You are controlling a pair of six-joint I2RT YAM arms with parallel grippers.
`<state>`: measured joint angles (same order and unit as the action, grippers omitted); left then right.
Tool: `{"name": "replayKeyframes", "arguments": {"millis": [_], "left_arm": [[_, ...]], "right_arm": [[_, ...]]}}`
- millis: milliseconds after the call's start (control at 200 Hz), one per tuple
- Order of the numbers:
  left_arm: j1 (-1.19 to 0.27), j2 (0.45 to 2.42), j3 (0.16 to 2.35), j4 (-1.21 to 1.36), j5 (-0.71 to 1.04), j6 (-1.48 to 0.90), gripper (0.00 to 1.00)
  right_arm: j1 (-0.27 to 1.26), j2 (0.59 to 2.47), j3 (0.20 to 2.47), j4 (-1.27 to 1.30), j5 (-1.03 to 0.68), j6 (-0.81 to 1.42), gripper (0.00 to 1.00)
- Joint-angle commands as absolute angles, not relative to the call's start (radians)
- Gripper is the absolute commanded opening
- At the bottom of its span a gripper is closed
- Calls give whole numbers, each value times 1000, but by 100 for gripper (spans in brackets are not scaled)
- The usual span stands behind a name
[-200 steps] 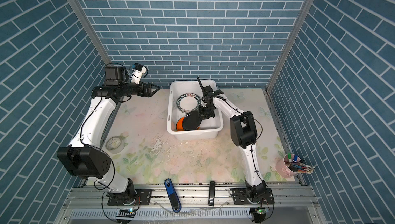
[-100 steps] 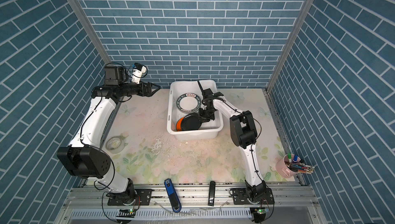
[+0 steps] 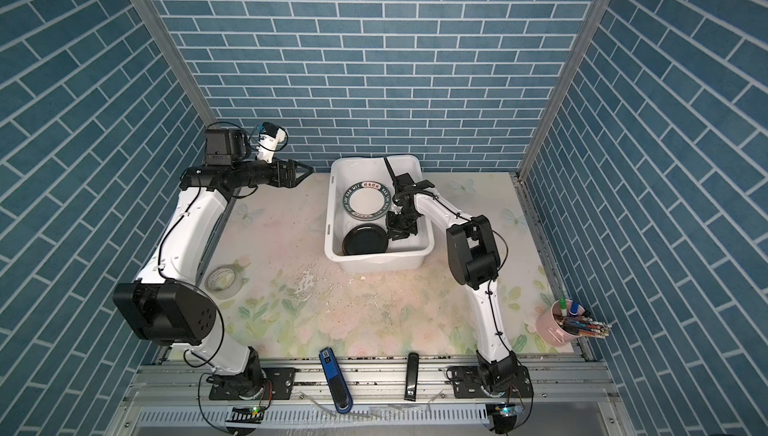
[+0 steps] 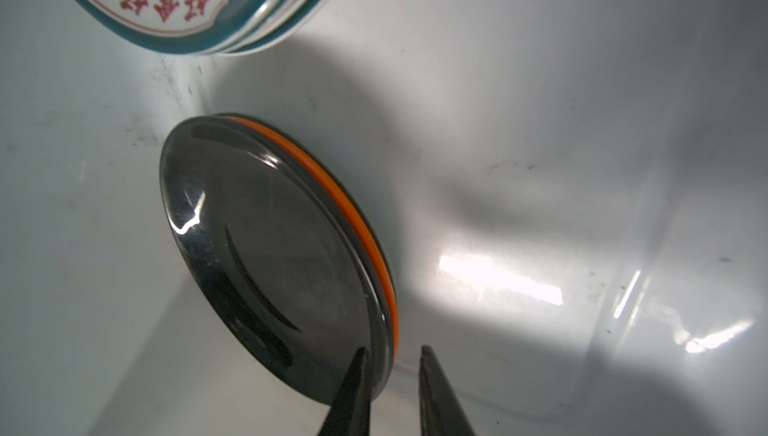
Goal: Place the plates into the plastic bin on the countertop
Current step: 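Lower the black plate onto the orange plate in the bin with the right gripper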
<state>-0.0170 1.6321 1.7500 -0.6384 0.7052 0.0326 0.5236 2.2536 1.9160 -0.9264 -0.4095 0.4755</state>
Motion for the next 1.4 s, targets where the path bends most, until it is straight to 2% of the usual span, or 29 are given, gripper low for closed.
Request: {"name": "replayKeyframes", "arguments": {"millis": [0,1025,1135,1395], "left_arm": [[-12,1639,1749,-630,721,25,94],[-12,1647,1734,-626,733,12,94],[-12,1651,1738,-626,735,12,94],[-12,1652,1751,-648,720,33,95]], "right_arm": [[528,2242,1917,-932,-413,495,23],[550,2243,1924,-931,-431,494,18],[551,2231,1920,-933,-419,491,20],[543,2219,2001,-992,-355,457,33]]}}
